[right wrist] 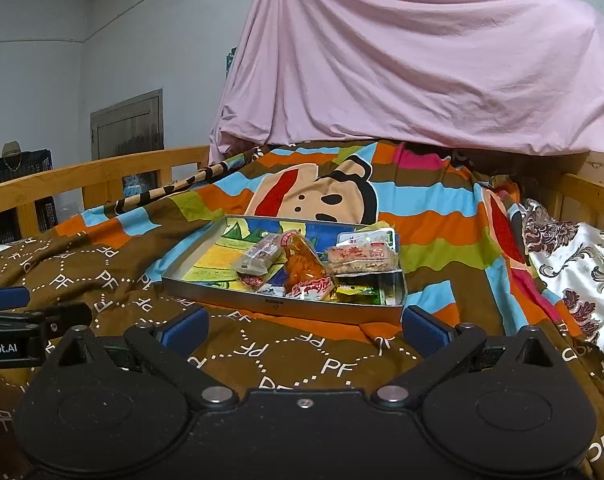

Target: Organize snacks

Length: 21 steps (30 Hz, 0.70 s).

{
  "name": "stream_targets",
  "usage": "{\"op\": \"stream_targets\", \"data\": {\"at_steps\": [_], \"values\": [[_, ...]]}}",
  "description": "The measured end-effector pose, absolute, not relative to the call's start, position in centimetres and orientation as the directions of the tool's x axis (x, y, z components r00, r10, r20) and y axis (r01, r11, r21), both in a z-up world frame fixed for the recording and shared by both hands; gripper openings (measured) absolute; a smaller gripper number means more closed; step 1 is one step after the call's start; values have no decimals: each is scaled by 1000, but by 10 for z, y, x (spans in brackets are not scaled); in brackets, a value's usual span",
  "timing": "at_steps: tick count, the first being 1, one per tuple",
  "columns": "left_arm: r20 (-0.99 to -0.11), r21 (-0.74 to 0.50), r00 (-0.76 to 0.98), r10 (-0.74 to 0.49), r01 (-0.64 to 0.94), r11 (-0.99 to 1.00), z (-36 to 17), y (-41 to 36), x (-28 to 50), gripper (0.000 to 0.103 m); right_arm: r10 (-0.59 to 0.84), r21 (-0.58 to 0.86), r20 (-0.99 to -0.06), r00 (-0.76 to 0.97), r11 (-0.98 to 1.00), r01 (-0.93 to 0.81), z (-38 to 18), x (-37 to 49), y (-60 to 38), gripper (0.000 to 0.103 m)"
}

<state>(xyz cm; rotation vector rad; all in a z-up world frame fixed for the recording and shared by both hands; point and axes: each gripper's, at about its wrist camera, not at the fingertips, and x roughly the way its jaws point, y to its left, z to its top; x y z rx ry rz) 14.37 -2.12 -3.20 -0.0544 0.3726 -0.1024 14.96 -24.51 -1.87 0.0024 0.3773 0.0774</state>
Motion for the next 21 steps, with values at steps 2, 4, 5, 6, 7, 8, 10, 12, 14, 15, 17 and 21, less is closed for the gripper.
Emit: {"op": "stream_targets", "data": {"at_steps": [2, 4, 5, 6, 7, 8, 10, 12, 14, 15, 17, 21], "values": [[-361, -73, 926, -108, 87, 993, -32, -21, 144, 103, 76, 15, -369, 926, 997, -76, -19, 150, -245, 102], [-362, -75, 926, -107, 85, 994, -32, -20, 143, 103, 78, 12, -370, 926, 997, -79, -19, 150, -244, 102], [-362, -76, 926, -106, 84, 994, -31, -20, 143, 103, 78, 10, -371, 925, 997, -80, -19, 150, -244, 102], [-362, -75, 926, -107, 85, 994, -31, -20, 144, 103, 80, 9, -372, 925, 997, -82, -20, 150, -244, 102], [-362, -74, 926, -107, 85, 994, -31, -20, 144, 103, 81, 8, -372, 925, 996, -84, -20, 150, -244, 102], [-362, -73, 926, -106, 85, 994, -31, -20, 143, 103, 81, 7, -372, 925, 996, -85, -20, 151, -244, 102], [-363, -76, 926, -107, 85, 994, -31, -20, 144, 103, 81, 8, -373, 924, 996, -85, -20, 151, -244, 102], [-363, -76, 926, -106, 84, 994, -31, -20, 144, 103, 80, 8, -373, 924, 996, -83, -20, 151, -244, 102], [-364, -77, 925, -105, 82, 994, -31, -19, 143, 103, 81, 8, -373, 924, 996, -84, -20, 151, -244, 102], [-364, -77, 926, -104, 82, 994, -31, -19, 143, 103, 81, 8, -373, 924, 996, -84, -20, 150, -244, 102], [-364, -77, 926, -104, 81, 994, -31, -19, 143, 103, 82, 7, -373, 924, 996, -85, -20, 150, -244, 102], [-363, -76, 927, -97, 75, 994, -31, -18, 143, 103, 82, 7, -374, 924, 996, -86, -20, 151, -244, 102]]}}
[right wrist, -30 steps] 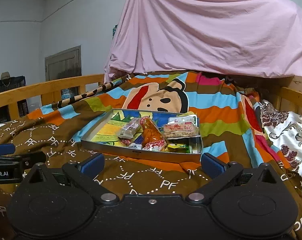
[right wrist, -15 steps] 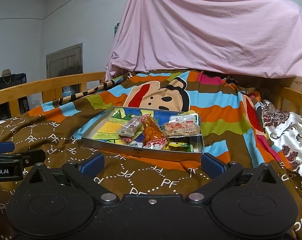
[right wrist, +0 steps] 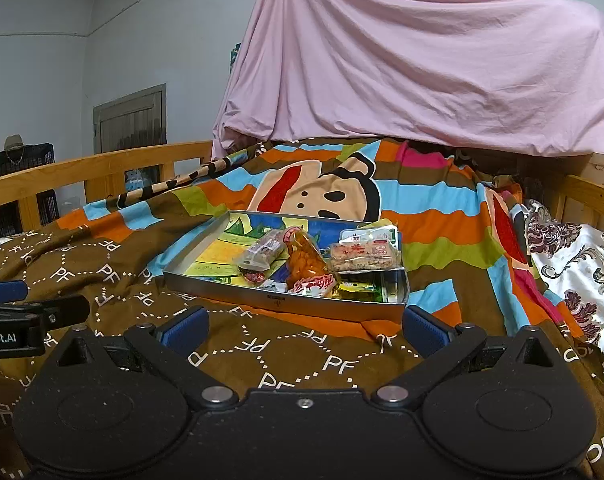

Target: Organize snacks

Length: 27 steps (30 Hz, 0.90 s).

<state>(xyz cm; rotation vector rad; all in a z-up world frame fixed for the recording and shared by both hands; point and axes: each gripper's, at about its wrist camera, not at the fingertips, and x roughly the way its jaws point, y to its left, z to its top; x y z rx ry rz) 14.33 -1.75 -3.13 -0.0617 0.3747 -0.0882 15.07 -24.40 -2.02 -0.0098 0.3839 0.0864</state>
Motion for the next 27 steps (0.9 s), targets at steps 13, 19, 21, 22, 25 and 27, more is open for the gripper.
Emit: {"op": "stream_targets", "data": {"at_steps": [13, 19, 21, 22, 25, 27], "values": [[-362, -78, 927, -92, 68, 995, -31, -17, 144, 103, 81, 6, -374, 924, 996, -85, -20, 151, -243, 102], [-363, -78, 927, -92, 68, 995, -31, -17, 144, 103, 81, 5, -375, 923, 996, -85, -20, 150, -243, 102], [-368, -84, 926, -82, 55, 995, -31, -17, 144, 103, 81, 5, -375, 923, 996, -85, -20, 150, -243, 102], [-372, -92, 925, -78, 47, 995, -31, -16, 144, 103, 81, 5, -375, 923, 996, -85, -20, 150, -243, 102], [-377, -108, 923, -73, 34, 994, -30, -14, 145, 103, 81, 4, -375, 923, 996, -86, -20, 150, -243, 102], [-388, -96, 919, -63, 28, 995, -30, -14, 146, 103, 80, 4, -376, 923, 996, -85, -20, 150, -243, 102]]}}
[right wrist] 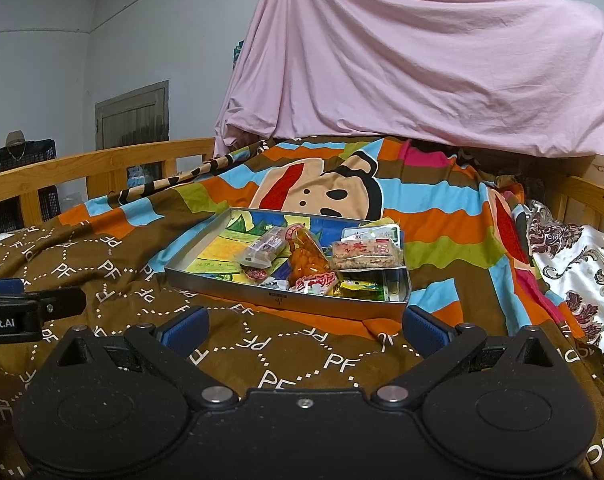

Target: Organize snacks

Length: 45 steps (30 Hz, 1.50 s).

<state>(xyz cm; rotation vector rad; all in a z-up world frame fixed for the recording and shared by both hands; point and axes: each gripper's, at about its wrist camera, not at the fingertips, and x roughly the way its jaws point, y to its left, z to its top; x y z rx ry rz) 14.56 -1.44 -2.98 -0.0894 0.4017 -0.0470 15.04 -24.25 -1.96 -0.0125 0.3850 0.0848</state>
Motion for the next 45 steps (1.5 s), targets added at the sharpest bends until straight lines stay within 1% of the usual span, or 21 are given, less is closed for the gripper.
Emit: {"op": "stream_targets", "data": {"at_steps": [5, 8, 14, 19, 45], "values": [[-394, -94, 915, -84, 50, 994, -31, -16, 145, 103, 80, 4, -376, 923, 996, -85, -20, 151, -242, 102], [-404, -93, 911, -79, 45, 995, -32, -17, 146, 103, 80, 3, -376, 923, 996, -85, -20, 150, -243, 102], [-399, -94, 914, -79, 45, 995, -31, -17, 145, 103, 80, 2, -377, 923, 996, -86, -20, 151, -242, 102], [-393, -58, 918, -49, 29, 998, -31, -22, 143, 103, 80, 2, -377, 923, 996, -85, -20, 151, -242, 102], [-400, -33, 915, -63, 54, 998, -35, -24, 143, 103, 79, -2, -378, 922, 996, -87, -20, 151, -241, 102]]}}
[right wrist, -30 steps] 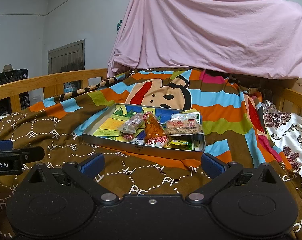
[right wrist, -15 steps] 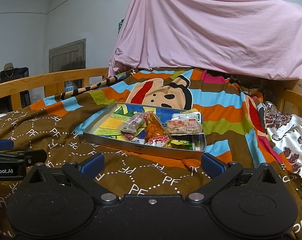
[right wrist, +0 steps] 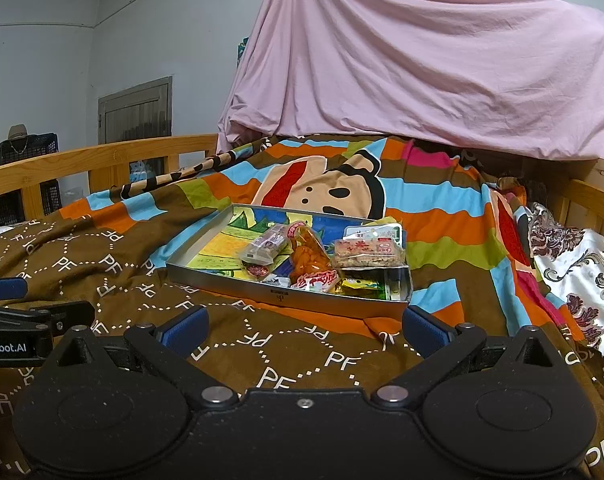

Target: Organize snacks

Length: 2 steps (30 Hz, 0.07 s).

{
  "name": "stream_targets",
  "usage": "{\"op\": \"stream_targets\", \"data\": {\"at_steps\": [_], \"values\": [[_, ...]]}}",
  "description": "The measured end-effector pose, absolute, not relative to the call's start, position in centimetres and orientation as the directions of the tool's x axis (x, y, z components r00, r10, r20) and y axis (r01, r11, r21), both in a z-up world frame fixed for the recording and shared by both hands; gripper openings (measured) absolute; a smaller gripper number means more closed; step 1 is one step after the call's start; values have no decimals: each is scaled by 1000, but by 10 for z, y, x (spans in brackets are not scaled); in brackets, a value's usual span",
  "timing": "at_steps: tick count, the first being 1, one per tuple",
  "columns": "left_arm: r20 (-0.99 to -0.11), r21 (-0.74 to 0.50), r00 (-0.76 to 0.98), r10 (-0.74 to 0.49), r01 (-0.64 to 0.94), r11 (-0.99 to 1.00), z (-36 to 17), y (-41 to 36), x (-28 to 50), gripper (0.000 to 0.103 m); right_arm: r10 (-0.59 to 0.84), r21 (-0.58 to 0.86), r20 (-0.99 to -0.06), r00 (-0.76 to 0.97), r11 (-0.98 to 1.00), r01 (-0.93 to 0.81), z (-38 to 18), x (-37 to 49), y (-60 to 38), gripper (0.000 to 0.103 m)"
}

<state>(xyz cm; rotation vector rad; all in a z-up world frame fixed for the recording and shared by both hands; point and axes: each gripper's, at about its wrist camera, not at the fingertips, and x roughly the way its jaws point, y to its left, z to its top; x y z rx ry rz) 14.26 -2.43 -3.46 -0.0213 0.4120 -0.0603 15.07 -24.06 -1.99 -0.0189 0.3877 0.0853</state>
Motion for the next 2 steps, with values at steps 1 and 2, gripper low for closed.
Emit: {"op": "stream_targets", "data": {"at_steps": [1, 2], "values": [[-400, -33, 914, -62, 53, 998, -35, -24, 143, 103, 80, -2, -379, 922, 996, -87, -20, 151, -241, 102], [-401, -34, 914, -63, 54, 998, -35, -24, 143, 103, 80, -2, -379, 922, 996, -87, -20, 151, -241, 102]]}}
